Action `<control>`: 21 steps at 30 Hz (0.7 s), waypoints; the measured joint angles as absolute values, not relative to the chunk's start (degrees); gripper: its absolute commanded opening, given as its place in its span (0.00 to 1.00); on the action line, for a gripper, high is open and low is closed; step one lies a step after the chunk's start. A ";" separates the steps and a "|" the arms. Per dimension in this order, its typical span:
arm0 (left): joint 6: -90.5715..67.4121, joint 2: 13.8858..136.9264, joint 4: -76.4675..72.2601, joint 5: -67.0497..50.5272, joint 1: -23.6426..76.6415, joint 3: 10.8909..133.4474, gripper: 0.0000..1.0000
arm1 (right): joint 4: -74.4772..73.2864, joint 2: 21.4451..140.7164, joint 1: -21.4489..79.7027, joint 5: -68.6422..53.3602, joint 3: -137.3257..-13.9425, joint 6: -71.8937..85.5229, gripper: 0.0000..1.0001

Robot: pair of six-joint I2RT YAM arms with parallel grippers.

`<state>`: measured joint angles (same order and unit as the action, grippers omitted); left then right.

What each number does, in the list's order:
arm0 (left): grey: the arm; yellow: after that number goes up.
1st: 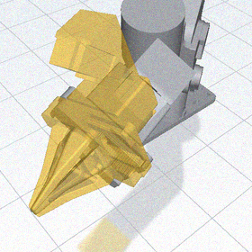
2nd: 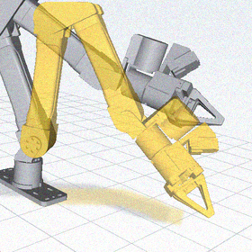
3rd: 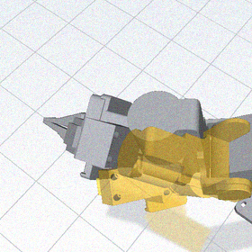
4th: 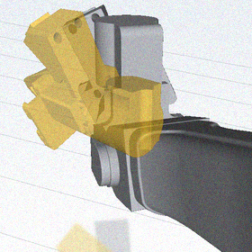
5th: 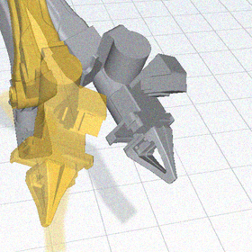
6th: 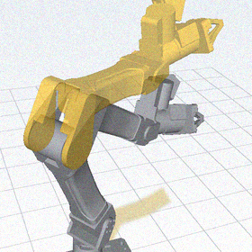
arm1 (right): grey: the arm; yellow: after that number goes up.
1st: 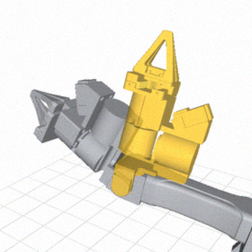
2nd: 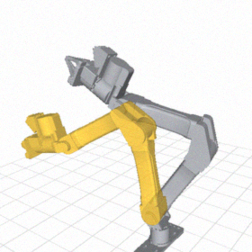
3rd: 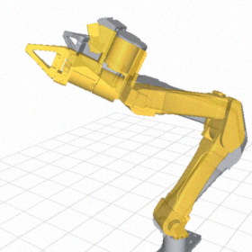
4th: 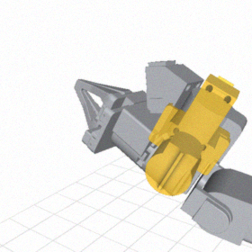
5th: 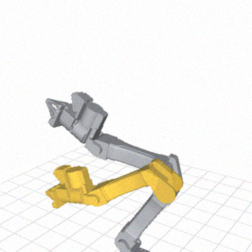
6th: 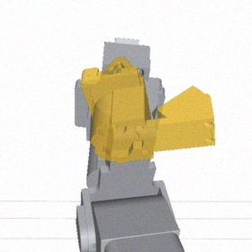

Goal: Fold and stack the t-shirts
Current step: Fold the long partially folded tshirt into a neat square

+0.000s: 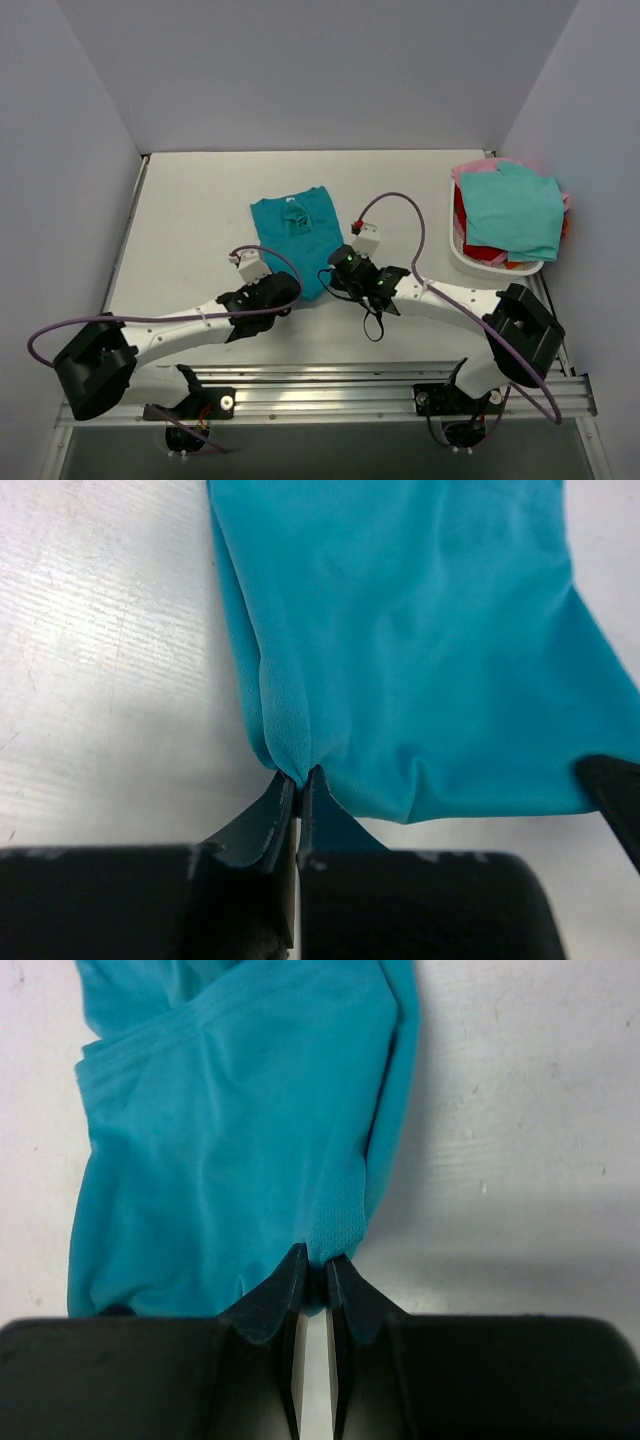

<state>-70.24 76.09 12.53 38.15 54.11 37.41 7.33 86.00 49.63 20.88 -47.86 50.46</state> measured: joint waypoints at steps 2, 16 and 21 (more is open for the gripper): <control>-70.46 71.96 15.49 38.61 55.61 37.32 0.02 | 4.08 83.20 52.12 22.65 -47.66 51.72 0.00; -64.77 62.19 25.10 41.85 52.75 44.18 0.07 | -6.48 88.44 53.89 32.64 -61.67 51.66 0.00; -59.18 65.95 23.22 40.16 45.82 48.51 0.07 | -8.01 97.25 52.58 34.37 -72.38 48.86 0.00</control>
